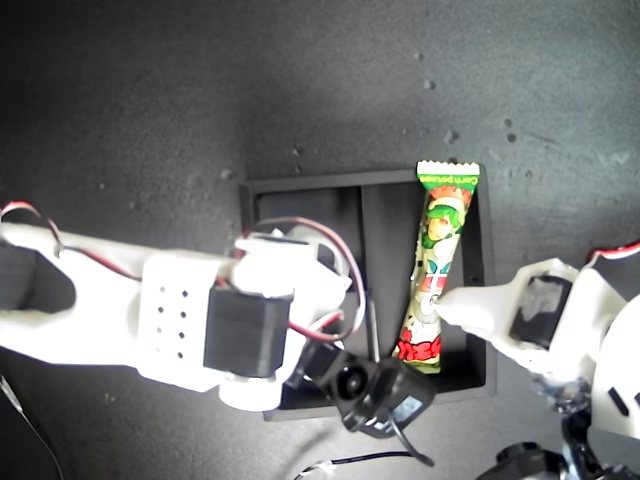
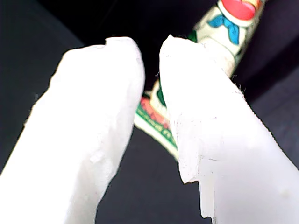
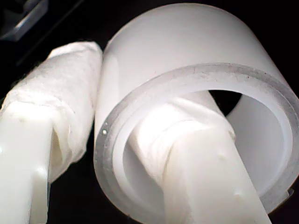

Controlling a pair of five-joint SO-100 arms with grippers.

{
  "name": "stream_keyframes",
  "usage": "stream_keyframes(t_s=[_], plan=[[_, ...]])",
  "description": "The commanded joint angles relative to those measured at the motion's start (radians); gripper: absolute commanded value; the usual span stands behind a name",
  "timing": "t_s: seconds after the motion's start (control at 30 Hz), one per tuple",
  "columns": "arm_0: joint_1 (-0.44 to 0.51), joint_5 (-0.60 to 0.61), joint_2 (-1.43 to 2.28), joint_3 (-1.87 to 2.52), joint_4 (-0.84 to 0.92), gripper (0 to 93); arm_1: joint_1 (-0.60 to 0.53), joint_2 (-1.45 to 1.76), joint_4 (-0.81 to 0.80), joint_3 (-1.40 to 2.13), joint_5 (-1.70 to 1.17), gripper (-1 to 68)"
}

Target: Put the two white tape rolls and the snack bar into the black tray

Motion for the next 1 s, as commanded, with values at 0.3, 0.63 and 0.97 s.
stream_keyframes(t_s=[0.3, 0.63, 0.97], plan=[[-0.074, 0.035, -0.041, -0.031, 0.018, 9.6, -0.094, 0.137, 0.014, 0.101, 0.388, -0.5], [-0.041, 0.028, -0.014, -0.015, 0.018, 14.3, -0.02, 0.502, 0.012, 0.466, 0.419, -0.5], [-0.049, 0.084, 0.282, 0.069, 0.018, 13.7, 0.077, 0.9, 0.011, 0.894, 0.477, -0.5]])
